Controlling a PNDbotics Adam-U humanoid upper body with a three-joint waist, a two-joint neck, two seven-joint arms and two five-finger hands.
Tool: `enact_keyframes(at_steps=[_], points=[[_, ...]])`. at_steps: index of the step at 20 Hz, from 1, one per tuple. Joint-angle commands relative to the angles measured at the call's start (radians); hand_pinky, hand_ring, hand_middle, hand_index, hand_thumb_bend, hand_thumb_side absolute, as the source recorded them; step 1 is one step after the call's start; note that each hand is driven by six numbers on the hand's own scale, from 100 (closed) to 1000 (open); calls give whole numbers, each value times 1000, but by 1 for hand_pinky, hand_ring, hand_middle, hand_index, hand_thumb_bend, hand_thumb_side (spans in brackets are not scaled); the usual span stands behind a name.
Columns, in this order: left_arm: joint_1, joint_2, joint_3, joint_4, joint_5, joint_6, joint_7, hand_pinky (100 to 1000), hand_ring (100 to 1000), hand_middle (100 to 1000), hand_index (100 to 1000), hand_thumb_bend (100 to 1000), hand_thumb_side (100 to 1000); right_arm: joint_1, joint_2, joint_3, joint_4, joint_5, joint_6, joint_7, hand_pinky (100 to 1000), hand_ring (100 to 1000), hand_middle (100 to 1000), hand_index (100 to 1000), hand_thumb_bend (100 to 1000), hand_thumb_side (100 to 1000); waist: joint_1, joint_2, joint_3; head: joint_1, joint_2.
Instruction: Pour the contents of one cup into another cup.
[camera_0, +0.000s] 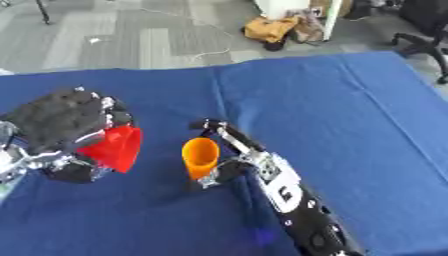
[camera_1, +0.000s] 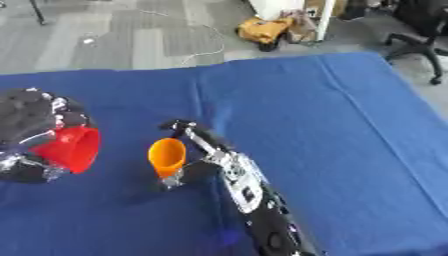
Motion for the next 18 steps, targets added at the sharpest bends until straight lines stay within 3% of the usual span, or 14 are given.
enact_keyframes(at_steps=[1, 3, 5, 6, 8, 9, 12, 14, 16, 17, 18], points=[[0, -16, 39, 23, 42, 38, 36, 100, 166, 186, 675, 100, 147, -4, -14, -21, -35, -2, 2, -18, 950, 725, 842, 890, 1000, 541, -1, -14, -1, 1, -12], [14, -47, 69, 63, 106, 82, 90, 100, 186, 202, 663, 100, 222, 10, -18, -38, -60, -24, 13, -27, 942, 703, 817, 871, 1000, 541, -5, -14, -1, 3, -12], [25, -69, 88, 122, 245, 157, 210, 100, 193, 210, 654, 100, 285, 28, -23, -58, -95, -57, 34, -50, 935, 685, 800, 853, 1000, 540, -8, -13, -3, 5, -12], [29, -80, 93, 156, 318, 189, 275, 100, 197, 216, 647, 100, 338, 36, -24, -70, -118, -78, 49, -70, 929, 670, 788, 843, 1000, 497, -9, -12, -5, 6, -12], [36, -104, 98, 222, 459, 231, 391, 100, 206, 229, 643, 100, 357, 48, -26, -95, -168, -121, 82, -127, 927, 660, 785, 843, 1000, 442, -12, -12, -7, 9, -12], [40, -116, 96, 254, 530, 237, 439, 100, 213, 240, 644, 100, 359, 51, -26, -106, -195, -142, 98, -166, 928, 661, 787, 844, 992, 505, -13, -11, -8, 10, -12], [43, -146, 87, 337, 679, 217, 549, 100, 282, 313, 667, 100, 363, 56, -26, -122, -264, -194, 149, -279, 922, 651, 774, 846, 845, 740, -16, -10, -10, 12, -13], [45, -164, 81, 384, 729, 186, 604, 120, 373, 393, 696, 100, 389, 57, -26, -118, -300, -223, 177, -328, 920, 647, 768, 846, 803, 822, -18, -8, -12, 13, -13], [53, -182, 76, 422, 748, 147, 642, 231, 450, 453, 709, 100, 444, 59, -25, -115, -328, -247, 198, -354, 917, 643, 761, 845, 770, 873, -19, -7, -12, 14, -14], [58, -189, 75, 440, 748, 124, 659, 317, 505, 497, 720, 133, 466, 60, -26, -112, -338, -257, 205, -360, 916, 641, 757, 844, 767, 873, -20, -6, -13, 14, -14], [63, -196, 74, 456, 743, 102, 675, 391, 554, 538, 729, 226, 489, 62, -26, -110, -347, -264, 211, -363, 915, 638, 754, 844, 761, 871, -20, -6, -13, 14, -14]])
